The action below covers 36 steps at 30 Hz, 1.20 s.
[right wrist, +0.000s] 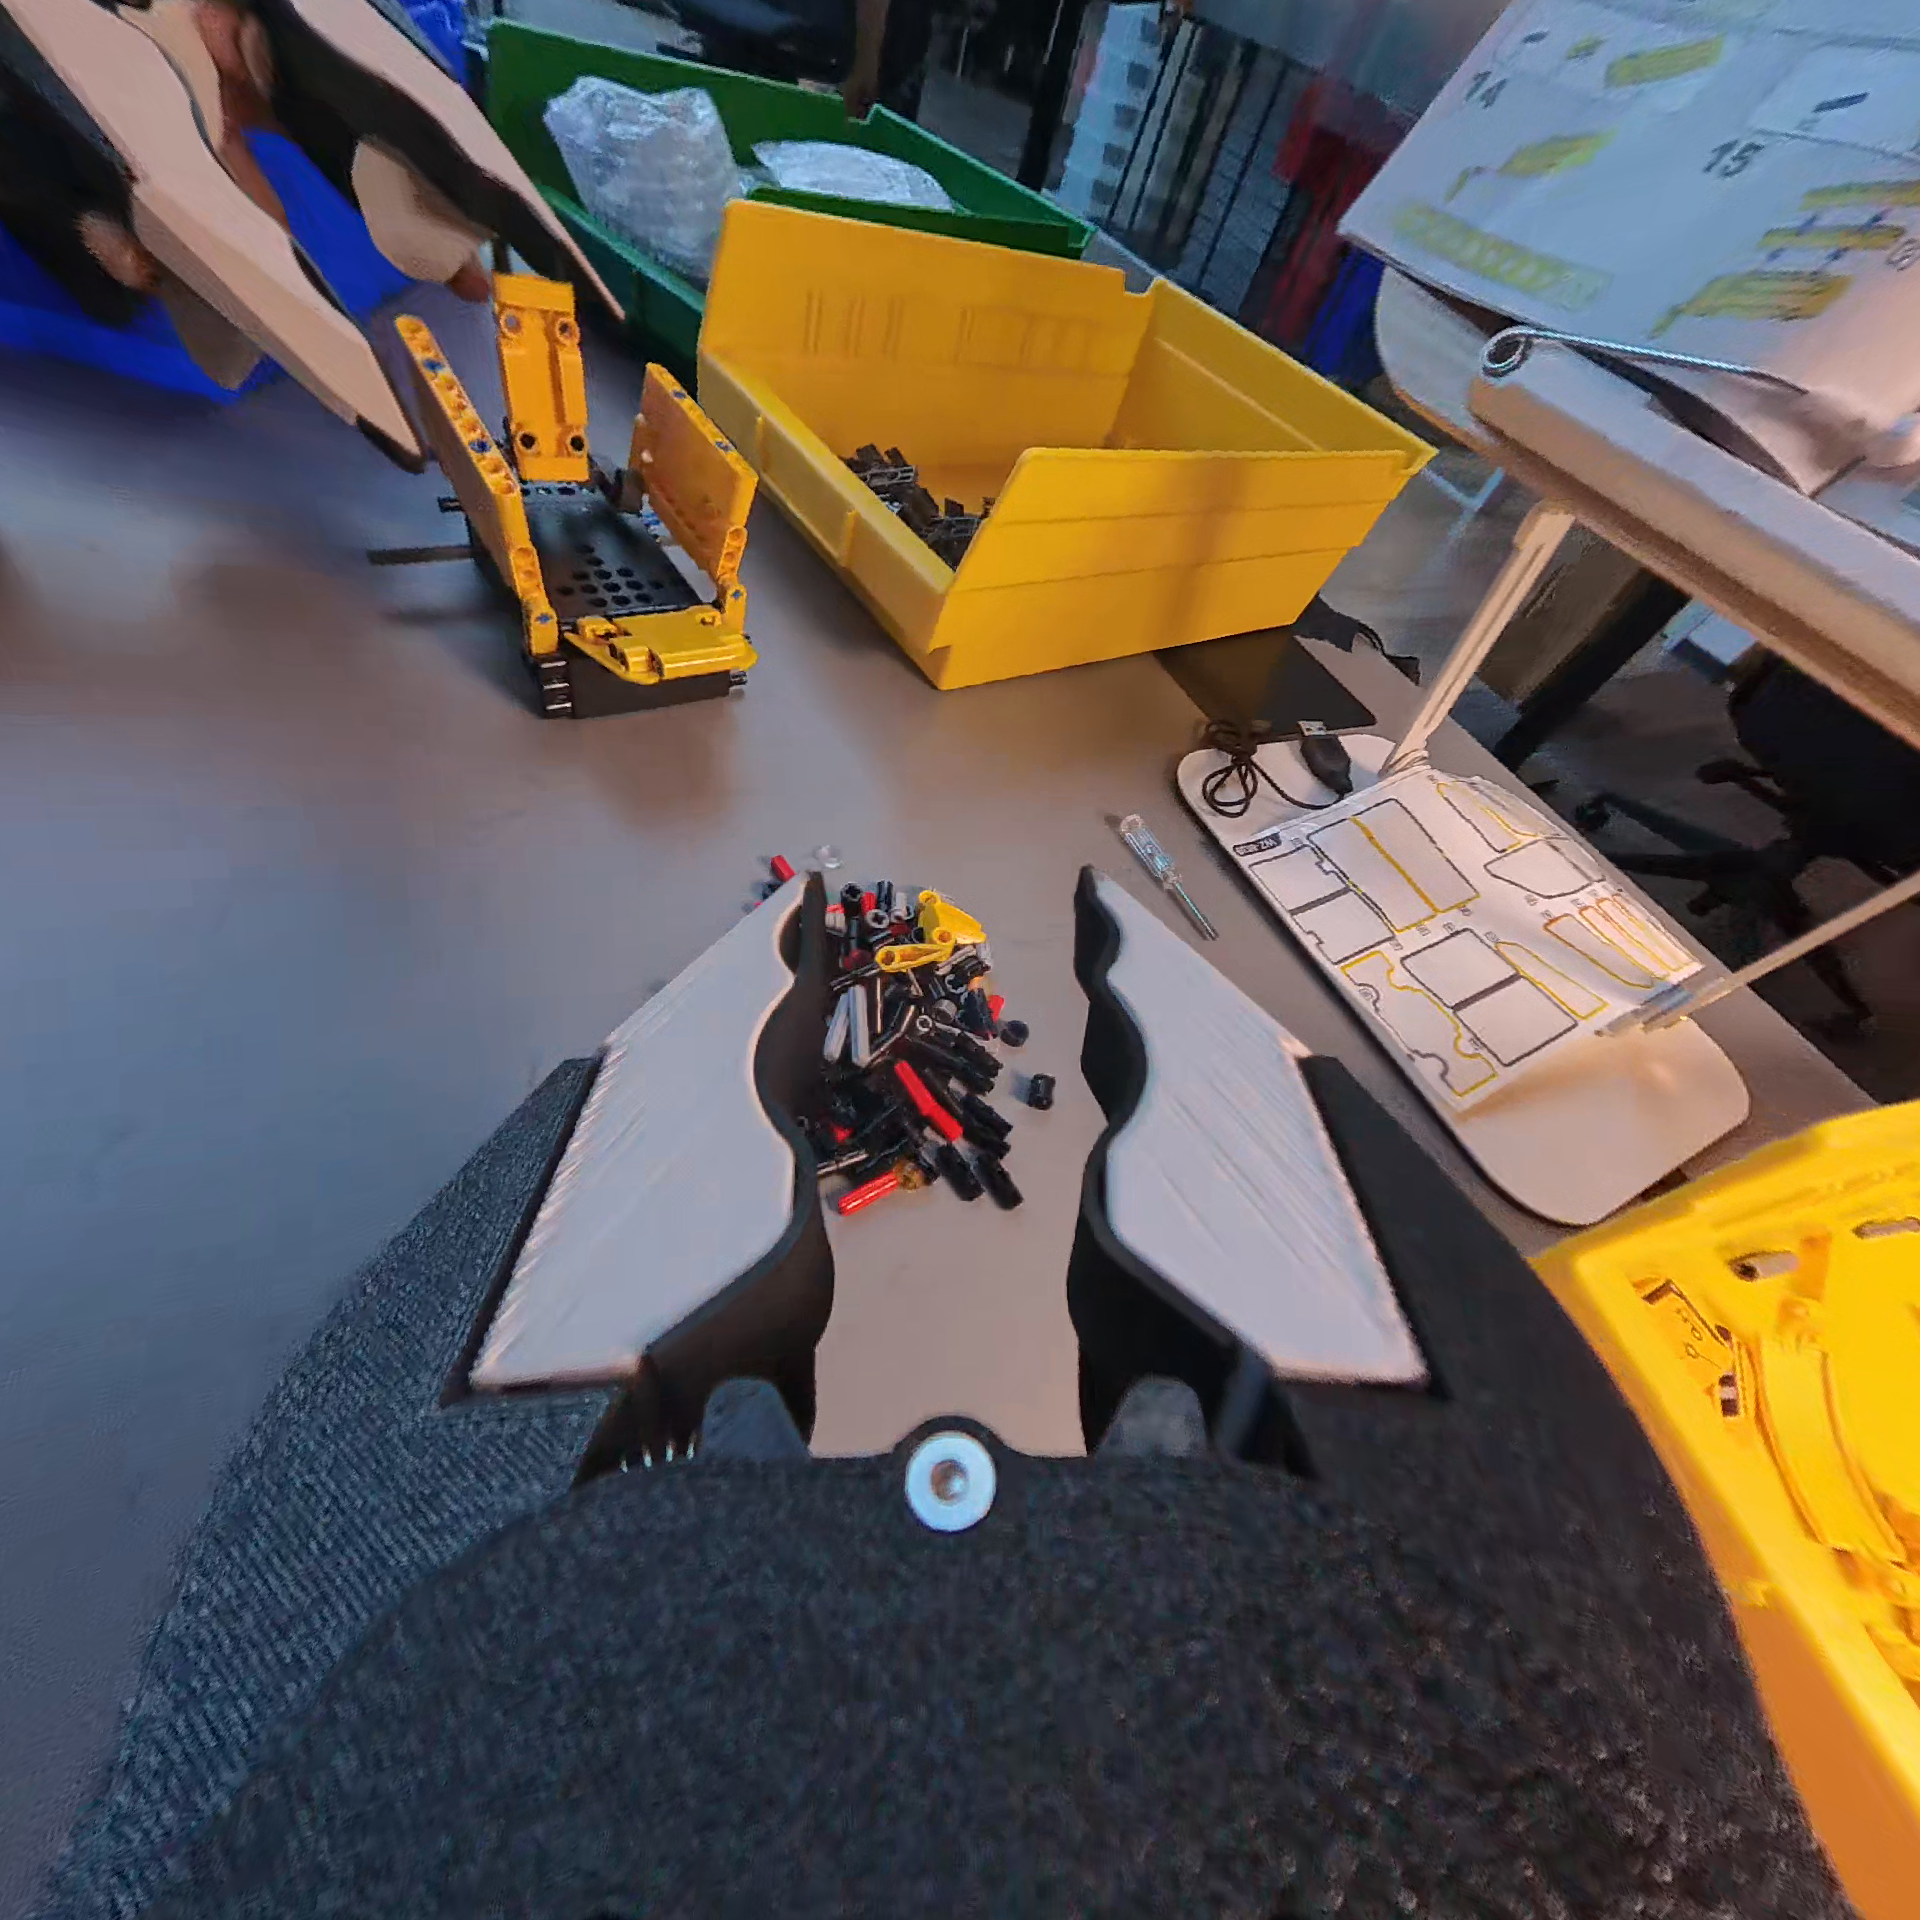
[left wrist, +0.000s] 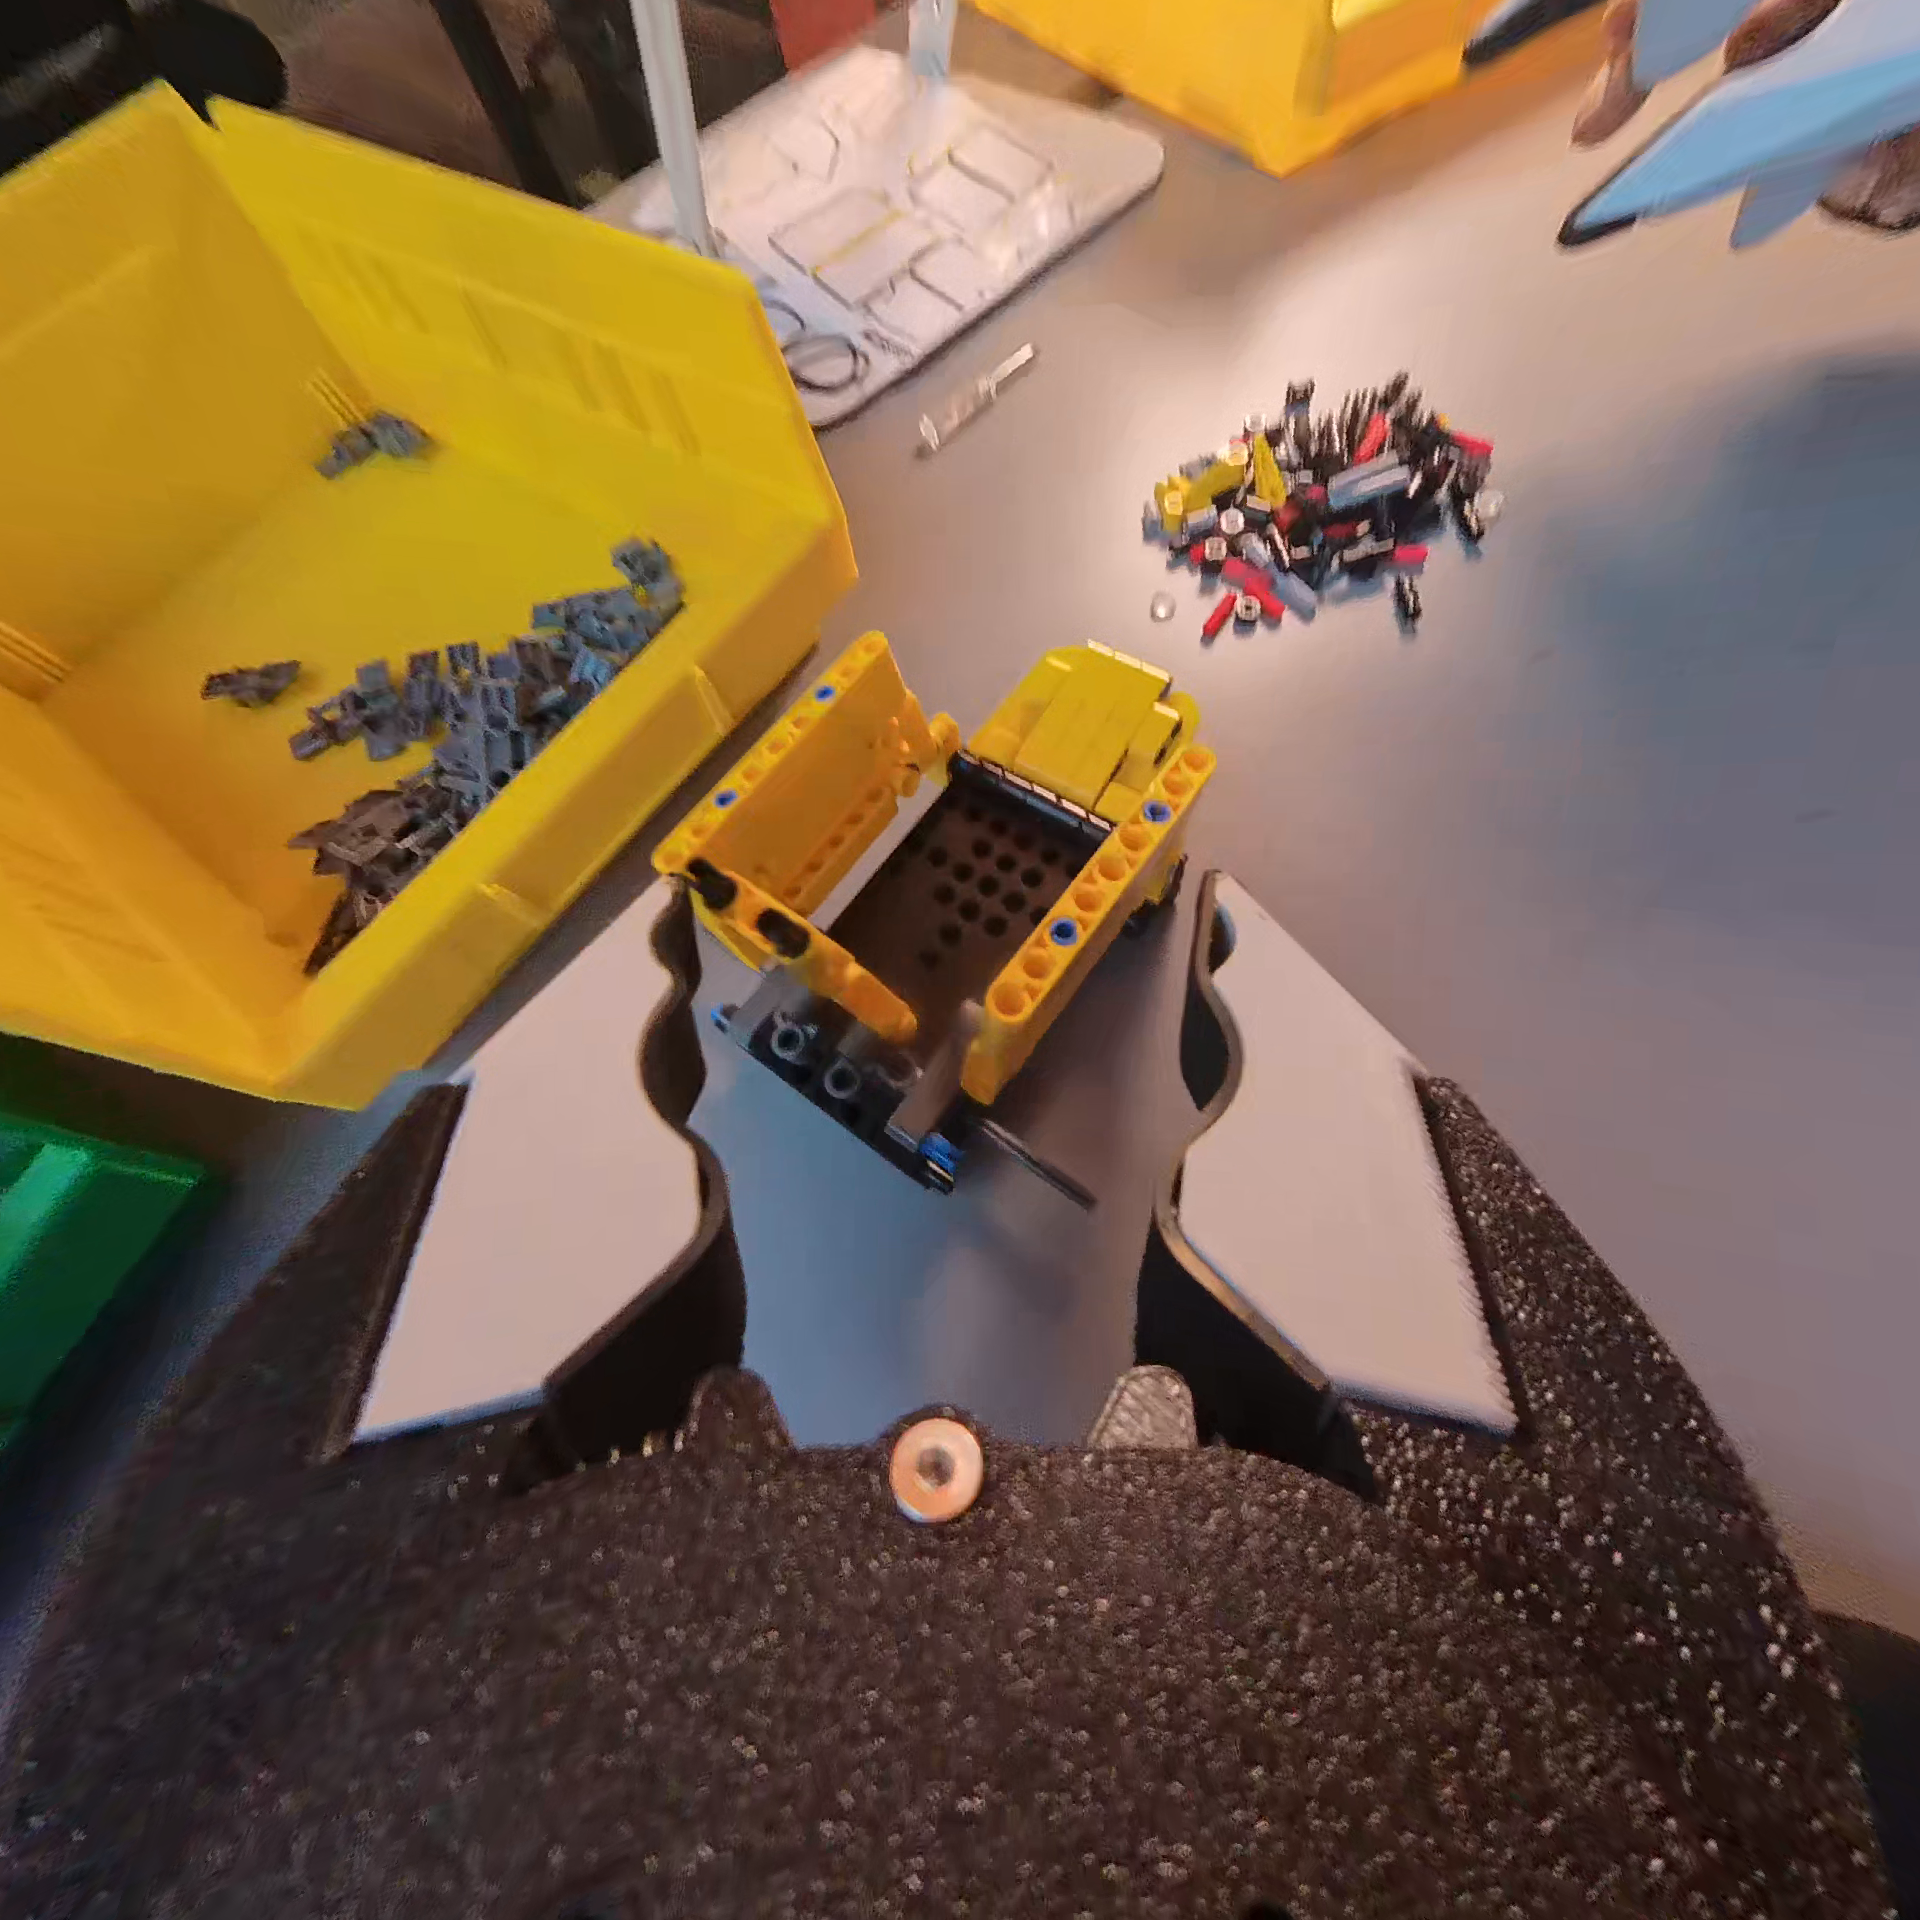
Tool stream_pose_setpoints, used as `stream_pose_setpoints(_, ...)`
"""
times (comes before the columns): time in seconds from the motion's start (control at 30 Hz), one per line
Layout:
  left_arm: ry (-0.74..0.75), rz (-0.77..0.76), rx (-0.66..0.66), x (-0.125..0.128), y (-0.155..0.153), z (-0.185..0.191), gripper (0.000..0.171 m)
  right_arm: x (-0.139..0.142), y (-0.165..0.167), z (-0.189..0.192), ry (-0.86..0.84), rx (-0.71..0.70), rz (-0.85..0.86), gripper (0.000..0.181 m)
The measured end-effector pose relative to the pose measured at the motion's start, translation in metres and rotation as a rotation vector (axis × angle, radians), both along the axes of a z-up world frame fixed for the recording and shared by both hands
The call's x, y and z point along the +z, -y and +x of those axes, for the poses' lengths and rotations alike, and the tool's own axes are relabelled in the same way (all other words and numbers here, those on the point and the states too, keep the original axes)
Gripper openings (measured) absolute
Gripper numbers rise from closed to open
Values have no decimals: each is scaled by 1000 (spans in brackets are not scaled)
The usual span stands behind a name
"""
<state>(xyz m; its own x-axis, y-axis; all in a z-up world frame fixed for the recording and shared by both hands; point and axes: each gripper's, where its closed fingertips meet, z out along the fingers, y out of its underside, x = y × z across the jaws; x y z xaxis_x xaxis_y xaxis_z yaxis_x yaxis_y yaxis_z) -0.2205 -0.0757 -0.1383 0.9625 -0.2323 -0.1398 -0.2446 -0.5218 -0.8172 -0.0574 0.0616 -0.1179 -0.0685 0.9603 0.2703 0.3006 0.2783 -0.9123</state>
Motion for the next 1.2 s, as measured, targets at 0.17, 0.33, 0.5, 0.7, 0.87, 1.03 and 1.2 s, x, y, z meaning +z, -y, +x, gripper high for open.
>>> stream_pose_setpoints(0.17,-41,-59,-53,-19,0,11,69,-4,19,0,3,66,-51,44)
stream_pose_setpoints(0.33,4,-44,-210,-17,3,46,60,-8,66,-3,38,232,23,44)
stream_pose_setpoints(0.5,-21,-61,-272,-15,13,52,67,-30,109,-33,139,313,120,49)
stream_pose_setpoints(0.7,72,167,-240,27,9,42,76,-27,121,-88,199,301,74,63)
stream_pose_setpoints(0.87,233,208,-314,35,11,54,89,-42,151,-78,271,470,81,7)
stream_pose_setpoints(1.03,412,208,-454,42,17,85,94,-41,165,-42,357,566,21,7)
stream_pose_setpoints(1.2,454,117,-509,25,19,100,99,-33,161,-23,409,545,-140,7)
